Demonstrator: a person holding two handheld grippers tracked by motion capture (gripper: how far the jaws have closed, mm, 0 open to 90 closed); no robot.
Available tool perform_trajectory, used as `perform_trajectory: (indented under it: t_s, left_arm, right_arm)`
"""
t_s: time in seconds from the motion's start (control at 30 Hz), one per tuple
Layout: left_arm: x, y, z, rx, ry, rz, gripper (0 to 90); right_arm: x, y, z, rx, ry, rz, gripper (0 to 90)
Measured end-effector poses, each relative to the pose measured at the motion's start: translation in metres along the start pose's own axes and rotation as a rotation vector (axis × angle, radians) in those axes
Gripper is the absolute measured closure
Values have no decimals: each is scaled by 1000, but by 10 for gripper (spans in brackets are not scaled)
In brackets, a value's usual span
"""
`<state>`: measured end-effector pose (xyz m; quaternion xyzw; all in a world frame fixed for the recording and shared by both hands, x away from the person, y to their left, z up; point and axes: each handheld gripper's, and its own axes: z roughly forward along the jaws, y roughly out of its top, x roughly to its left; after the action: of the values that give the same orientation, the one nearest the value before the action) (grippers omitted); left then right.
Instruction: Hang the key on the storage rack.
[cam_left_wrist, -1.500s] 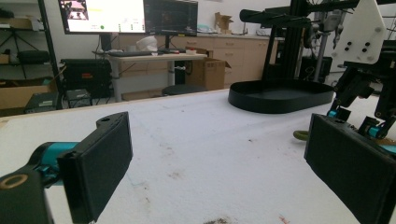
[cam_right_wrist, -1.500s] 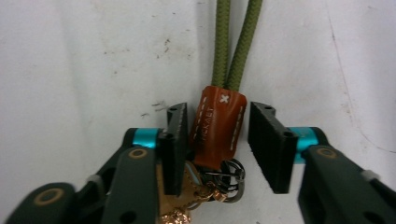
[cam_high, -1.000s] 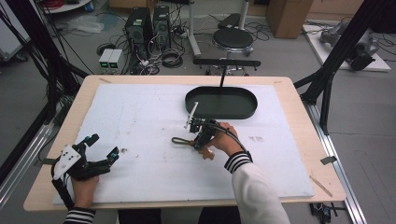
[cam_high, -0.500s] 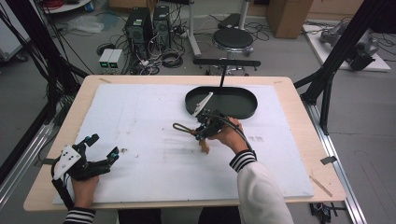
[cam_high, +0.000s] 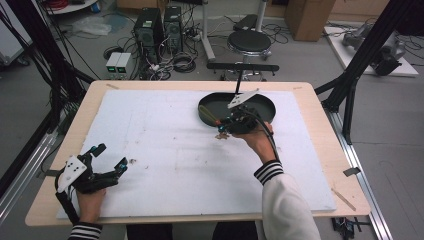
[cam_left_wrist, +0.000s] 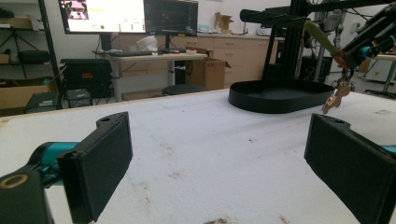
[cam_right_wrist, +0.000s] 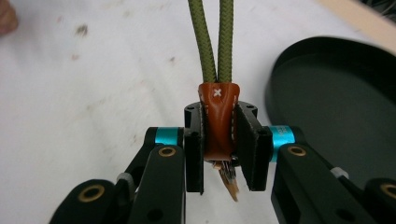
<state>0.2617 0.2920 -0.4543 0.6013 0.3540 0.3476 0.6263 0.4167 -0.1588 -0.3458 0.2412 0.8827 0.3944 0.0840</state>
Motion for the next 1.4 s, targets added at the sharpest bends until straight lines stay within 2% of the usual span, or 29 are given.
perform_trajectory:
  t_s: [0.03, 0.1, 0.23, 0.37, 0.63, 0.87, 1.17, 1.4]
  left_arm:
    - [0, 0, 0, -1, 0, -1, 82]
    - [0, 0, 0, -1, 0, 0, 82]
    - [0, 0, 0, -1, 0, -1, 82]
    - [0, 0, 0, -1, 1, 0, 82]
    - [0, 0, 0, -1, 1, 0, 82]
    - [0, 0, 0, 0, 1, -1, 82]
    - [0, 0, 0, 0, 2, -3, 82]
    - [0, 0, 0, 4, 1, -7, 82]
  right_arm:
    - [-2, -2, -4, -31, -17, 14, 742]
    - [-4, -4, -11, -49, -67, 26, 742]
    - [-7, -7, -25, -98, -134, 44, 742]
    - [-14, -12, -38, -150, -164, 72, 742]
    - [-22, -19, -53, -185, -250, 105, 742]
    - [-32, -23, -65, -202, -352, 136, 742]
    - [-47, -28, -78, -226, -446, 183, 741]
    - [-60, -27, -87, -246, -500, 217, 741]
